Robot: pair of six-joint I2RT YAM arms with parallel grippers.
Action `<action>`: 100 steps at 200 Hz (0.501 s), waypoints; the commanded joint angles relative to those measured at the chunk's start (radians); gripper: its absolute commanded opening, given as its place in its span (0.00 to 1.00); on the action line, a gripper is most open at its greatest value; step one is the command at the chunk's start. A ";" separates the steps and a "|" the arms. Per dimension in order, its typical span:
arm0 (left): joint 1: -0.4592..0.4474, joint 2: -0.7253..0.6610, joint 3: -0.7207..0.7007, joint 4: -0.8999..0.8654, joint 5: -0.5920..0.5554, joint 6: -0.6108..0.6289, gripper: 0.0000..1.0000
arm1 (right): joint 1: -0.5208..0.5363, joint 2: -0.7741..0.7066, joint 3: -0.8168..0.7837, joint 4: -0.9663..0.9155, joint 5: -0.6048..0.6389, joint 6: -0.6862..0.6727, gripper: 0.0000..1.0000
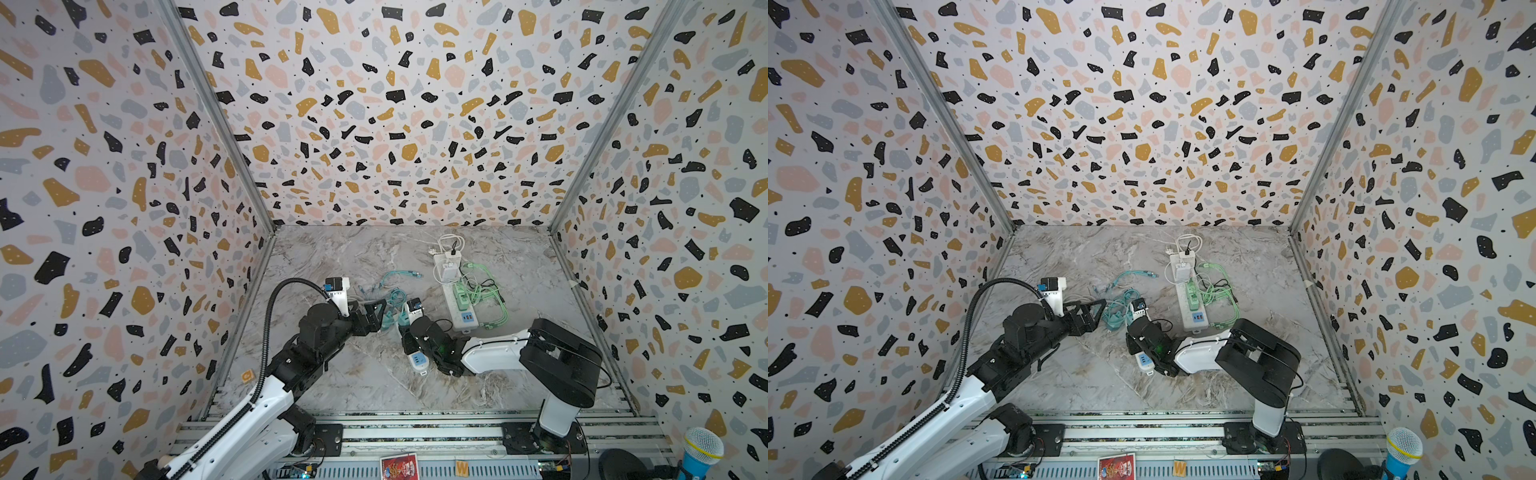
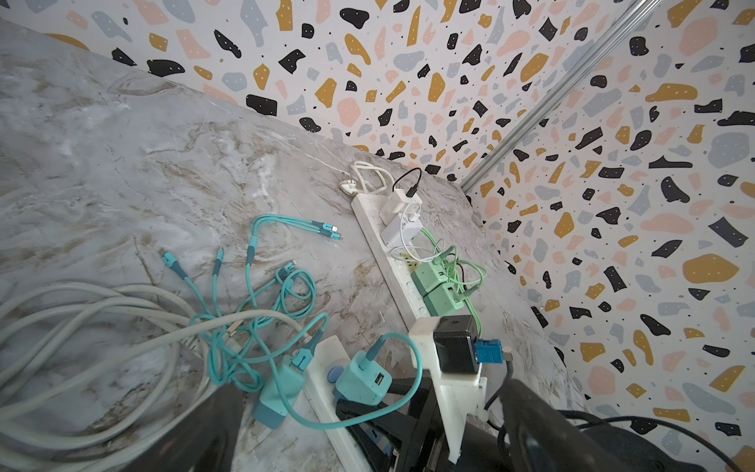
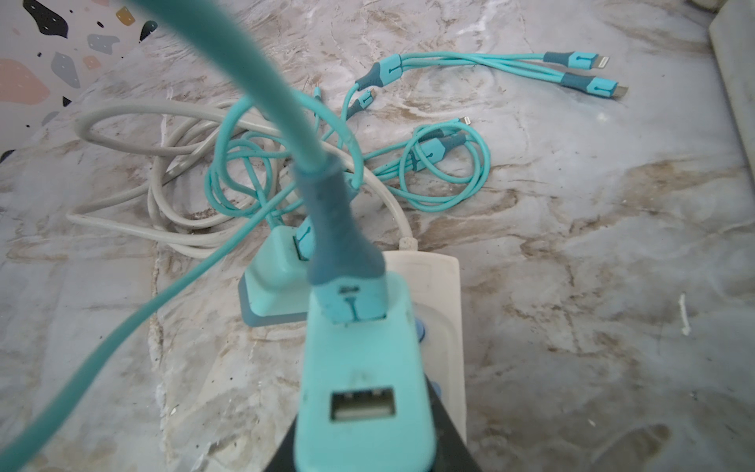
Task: Insert plugs into power strip
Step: Insert the plug into the socket.
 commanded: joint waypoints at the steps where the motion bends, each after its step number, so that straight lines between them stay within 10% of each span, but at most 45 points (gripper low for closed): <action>1: 0.005 -0.014 -0.011 0.026 0.015 0.022 0.99 | 0.003 0.007 0.010 -0.031 0.024 0.014 0.11; 100: 0.010 -0.046 -0.020 0.012 0.019 0.026 0.99 | 0.027 0.010 0.011 -0.042 0.073 0.058 0.11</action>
